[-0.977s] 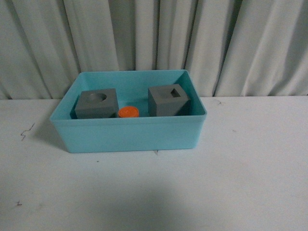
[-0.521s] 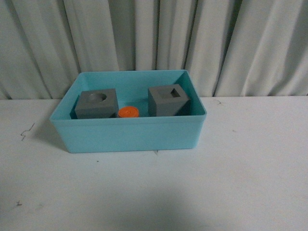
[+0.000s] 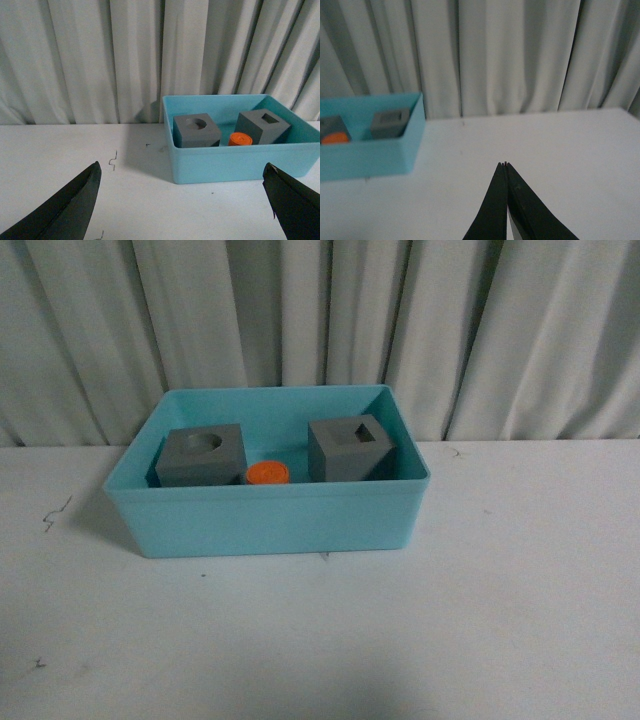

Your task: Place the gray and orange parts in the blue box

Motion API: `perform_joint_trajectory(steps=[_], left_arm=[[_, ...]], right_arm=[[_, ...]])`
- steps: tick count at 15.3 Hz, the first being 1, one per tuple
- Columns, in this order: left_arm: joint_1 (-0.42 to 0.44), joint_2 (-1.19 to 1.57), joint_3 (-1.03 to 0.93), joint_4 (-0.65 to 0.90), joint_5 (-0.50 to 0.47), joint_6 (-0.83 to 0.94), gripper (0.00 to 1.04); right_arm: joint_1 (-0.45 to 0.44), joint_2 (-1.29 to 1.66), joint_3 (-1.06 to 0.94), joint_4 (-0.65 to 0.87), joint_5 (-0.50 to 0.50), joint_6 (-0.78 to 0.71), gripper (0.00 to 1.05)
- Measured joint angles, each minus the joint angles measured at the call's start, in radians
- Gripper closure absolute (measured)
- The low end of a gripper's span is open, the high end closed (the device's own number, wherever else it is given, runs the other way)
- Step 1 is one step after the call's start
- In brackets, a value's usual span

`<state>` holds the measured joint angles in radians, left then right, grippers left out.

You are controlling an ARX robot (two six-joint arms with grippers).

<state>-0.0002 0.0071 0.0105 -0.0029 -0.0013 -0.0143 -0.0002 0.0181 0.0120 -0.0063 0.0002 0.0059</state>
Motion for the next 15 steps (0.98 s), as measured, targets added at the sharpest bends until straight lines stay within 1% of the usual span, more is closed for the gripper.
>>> perform_joint_trajectory(steps=[1, 7, 8, 9, 13, 14, 15], left_arm=[[0.000, 0.000, 0.000, -0.001, 0.001, 0.000, 0.07], [0.000, 0.000, 0.000, 0.000, 0.001, 0.000, 0.07], [0.000, 0.000, 0.000, 0.000, 0.001, 0.000, 0.07], [0.000, 0.000, 0.000, 0.000, 0.001, 0.000, 0.07], [0.000, 0.000, 0.000, 0.000, 0.001, 0.000, 0.07], [0.000, 0.000, 0.000, 0.000, 0.001, 0.000, 0.07], [0.000, 0.000, 0.000, 0.000, 0.001, 0.000, 0.07]], right_arm=[[0.000, -0.016, 0.002, 0.022, -0.001, 0.000, 1.03], [0.000, -0.015, 0.000, 0.003, 0.000, 0.000, 1.03], [0.000, -0.015, 0.000, 0.003, 0.000, -0.001, 0.96], [0.000, -0.015, 0.000, 0.003, 0.000, -0.001, 0.83], [0.000, -0.015, 0.000, 0.003, 0.000, -0.001, 0.37], [0.000, -0.015, 0.000, 0.003, 0.000, -0.001, 0.14], [0.000, -0.015, 0.000, 0.003, 0.000, 0.000, 0.04]])
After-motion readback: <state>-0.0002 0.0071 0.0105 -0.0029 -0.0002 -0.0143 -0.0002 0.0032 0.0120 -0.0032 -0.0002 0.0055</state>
